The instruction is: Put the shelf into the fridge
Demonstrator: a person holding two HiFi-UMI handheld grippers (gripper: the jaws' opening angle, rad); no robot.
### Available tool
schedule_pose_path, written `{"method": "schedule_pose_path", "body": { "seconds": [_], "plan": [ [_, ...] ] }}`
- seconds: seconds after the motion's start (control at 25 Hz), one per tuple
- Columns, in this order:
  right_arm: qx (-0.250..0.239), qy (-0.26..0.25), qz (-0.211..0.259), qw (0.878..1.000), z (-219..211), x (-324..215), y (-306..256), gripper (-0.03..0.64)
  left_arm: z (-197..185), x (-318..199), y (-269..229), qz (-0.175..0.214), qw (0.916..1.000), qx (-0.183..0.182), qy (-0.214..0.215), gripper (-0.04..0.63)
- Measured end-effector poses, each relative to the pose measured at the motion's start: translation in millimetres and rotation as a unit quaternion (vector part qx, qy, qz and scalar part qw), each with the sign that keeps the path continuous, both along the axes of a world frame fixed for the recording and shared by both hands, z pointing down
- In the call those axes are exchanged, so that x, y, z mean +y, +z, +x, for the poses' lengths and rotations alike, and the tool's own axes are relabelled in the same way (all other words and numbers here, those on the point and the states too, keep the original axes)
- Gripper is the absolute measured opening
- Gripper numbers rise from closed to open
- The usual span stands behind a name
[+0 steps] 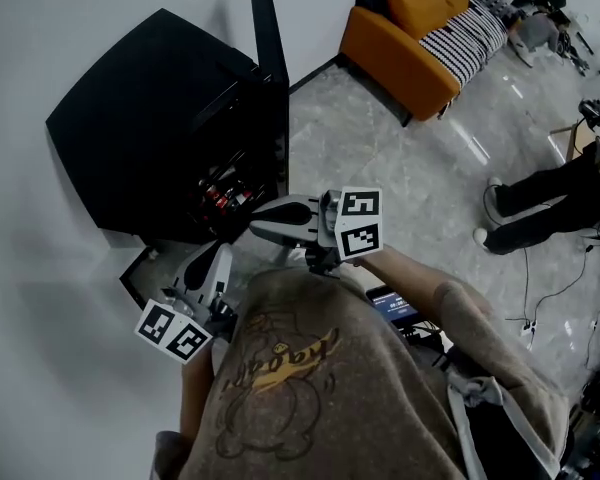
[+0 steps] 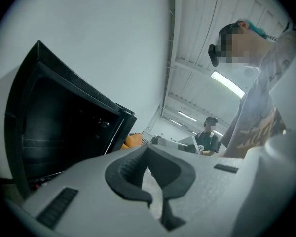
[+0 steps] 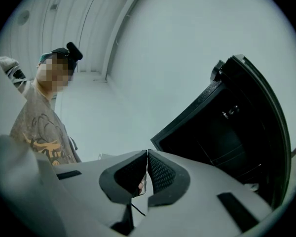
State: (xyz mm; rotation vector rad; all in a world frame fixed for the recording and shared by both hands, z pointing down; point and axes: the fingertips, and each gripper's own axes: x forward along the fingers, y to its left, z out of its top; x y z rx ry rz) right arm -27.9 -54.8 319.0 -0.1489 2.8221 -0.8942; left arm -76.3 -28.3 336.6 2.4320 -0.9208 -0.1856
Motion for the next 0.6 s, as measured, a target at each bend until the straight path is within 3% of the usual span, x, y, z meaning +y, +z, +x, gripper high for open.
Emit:
{"method": "schedule_pose_path", "body": {
  "seconds": [0.6],
  "plan": [
    [0.035,0.023,0.0,0.999,23,-27,10,0.021,-5,-8,27,-0.034,0.9993,-0.011,-0.014,0.003]
  ]
}}
